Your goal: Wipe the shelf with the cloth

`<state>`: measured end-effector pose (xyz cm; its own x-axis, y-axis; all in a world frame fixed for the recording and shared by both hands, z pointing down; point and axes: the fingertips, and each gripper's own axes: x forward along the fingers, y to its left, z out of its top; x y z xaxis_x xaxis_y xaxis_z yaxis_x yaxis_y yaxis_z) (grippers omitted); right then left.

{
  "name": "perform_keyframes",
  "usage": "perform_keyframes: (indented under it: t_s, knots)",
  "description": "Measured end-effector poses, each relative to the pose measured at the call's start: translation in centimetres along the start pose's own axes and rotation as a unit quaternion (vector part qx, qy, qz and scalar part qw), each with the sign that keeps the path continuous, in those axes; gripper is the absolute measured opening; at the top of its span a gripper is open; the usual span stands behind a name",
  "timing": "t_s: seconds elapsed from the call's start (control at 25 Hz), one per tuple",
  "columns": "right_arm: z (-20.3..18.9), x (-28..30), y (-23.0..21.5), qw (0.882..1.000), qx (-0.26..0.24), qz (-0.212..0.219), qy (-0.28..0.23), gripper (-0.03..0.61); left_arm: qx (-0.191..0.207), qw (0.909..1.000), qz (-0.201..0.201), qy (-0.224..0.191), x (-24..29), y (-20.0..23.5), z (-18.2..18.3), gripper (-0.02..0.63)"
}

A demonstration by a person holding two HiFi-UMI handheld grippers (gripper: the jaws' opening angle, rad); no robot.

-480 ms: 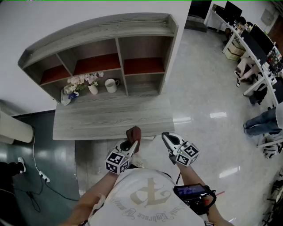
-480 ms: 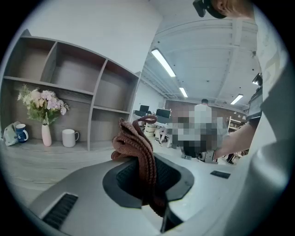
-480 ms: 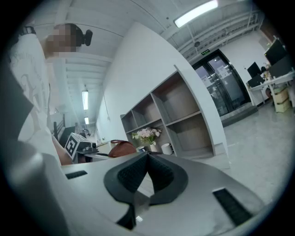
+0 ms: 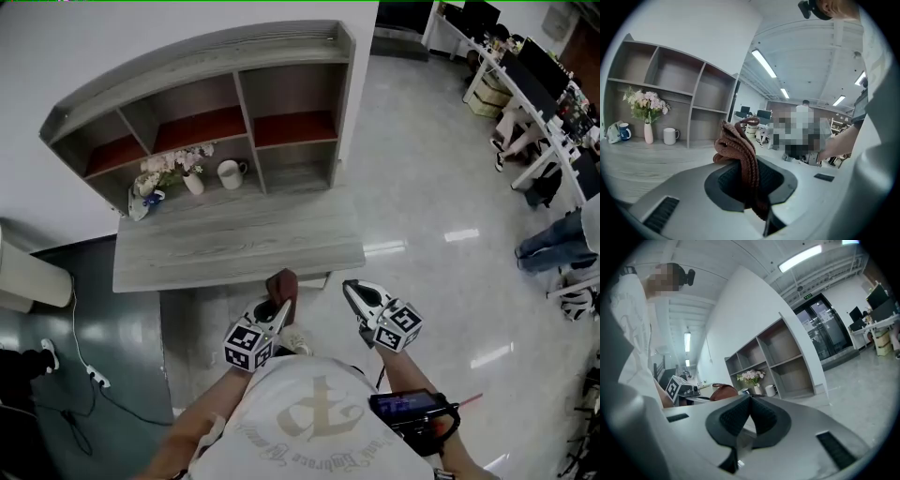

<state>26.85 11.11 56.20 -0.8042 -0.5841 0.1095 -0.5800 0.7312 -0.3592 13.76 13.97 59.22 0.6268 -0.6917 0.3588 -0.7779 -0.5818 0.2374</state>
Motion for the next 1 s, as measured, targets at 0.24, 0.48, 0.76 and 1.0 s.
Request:
perform_keyframes:
  t_s: [0.24, 0.48, 0.76, 1.0]
  knots:
    - [0.0, -0.5, -0.1, 1.0, 0.003, -0.009, -0.006, 0.005, -0.001, 1.0, 0.004, -0.007, -0.2, 0.3, 0.3, 0.064]
    - [0.5, 1.1, -1.0, 1.0, 0.001, -0.012, -0.009, 0.005, -0.003, 0.9999, 0.01, -0.01, 0.1, 2.2, 0.7, 0.064]
    - [1.2, 2.8, -2.8, 1.0, 0.004, -0.022, -0.013, 0.005, 0.006, 0.9998, 0.002, -0.017, 2.4, 4.6, 2.9, 0.064]
    - [2.4, 4.9, -4.4, 0.999, 0.001, -0.031, -0.017, 0.005, 0.009, 0.9998, -0.007, -0.016, 3.9, 6.7, 4.2, 0.064]
